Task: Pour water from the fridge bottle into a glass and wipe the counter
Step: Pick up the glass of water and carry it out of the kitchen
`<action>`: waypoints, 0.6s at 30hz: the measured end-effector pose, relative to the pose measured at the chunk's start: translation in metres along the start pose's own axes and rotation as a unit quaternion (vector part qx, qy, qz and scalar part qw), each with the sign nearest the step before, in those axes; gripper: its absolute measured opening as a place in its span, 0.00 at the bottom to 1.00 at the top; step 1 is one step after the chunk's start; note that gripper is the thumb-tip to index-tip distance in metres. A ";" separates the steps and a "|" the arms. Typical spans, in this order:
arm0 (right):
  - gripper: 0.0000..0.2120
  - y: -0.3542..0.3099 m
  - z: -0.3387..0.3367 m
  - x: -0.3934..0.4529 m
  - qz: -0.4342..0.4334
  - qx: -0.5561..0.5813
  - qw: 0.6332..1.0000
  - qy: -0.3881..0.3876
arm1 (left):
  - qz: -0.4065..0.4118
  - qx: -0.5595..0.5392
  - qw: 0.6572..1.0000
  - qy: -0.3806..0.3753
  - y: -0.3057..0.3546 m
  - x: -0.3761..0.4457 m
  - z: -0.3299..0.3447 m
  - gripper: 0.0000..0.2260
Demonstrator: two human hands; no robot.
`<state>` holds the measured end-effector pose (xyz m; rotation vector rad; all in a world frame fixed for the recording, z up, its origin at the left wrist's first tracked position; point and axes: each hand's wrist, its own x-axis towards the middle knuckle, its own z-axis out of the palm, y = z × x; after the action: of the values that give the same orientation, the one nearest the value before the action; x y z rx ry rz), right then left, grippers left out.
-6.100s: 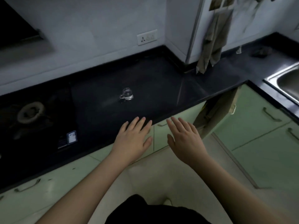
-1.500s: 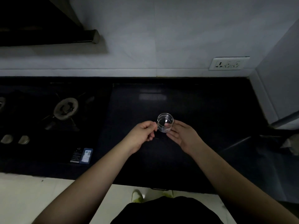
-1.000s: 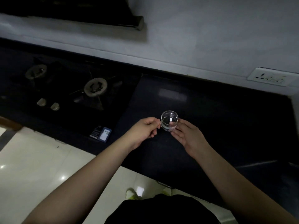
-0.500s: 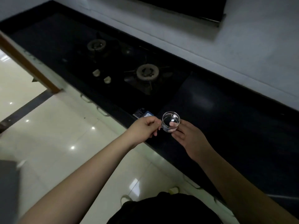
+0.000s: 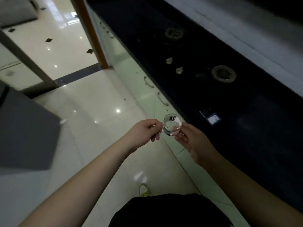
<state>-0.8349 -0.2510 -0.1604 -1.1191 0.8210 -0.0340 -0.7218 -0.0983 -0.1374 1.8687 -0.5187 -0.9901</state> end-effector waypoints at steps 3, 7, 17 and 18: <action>0.13 0.008 0.038 0.006 -0.006 -0.028 0.999 -0.032 | -0.010 -0.003 0.999 0.034 -0.018 -0.022 -0.034 0.13; 0.13 0.012 0.082 0.010 0.004 -0.052 0.996 -0.075 | -0.022 -0.012 0.997 0.080 -0.035 -0.045 -0.068 0.14; 0.10 0.000 0.128 0.058 0.018 -0.111 0.982 -0.154 | -0.043 -0.085 0.982 0.163 -0.058 -0.045 -0.101 0.13; 0.10 -0.003 0.130 0.065 0.017 -0.111 0.981 -0.158 | -0.046 -0.088 0.981 0.169 -0.057 -0.041 -0.103 0.13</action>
<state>-0.7100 -0.1773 -0.1711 -1.2806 0.5672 0.2652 -0.6654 0.0133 -0.1451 1.8610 -0.1378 -0.7303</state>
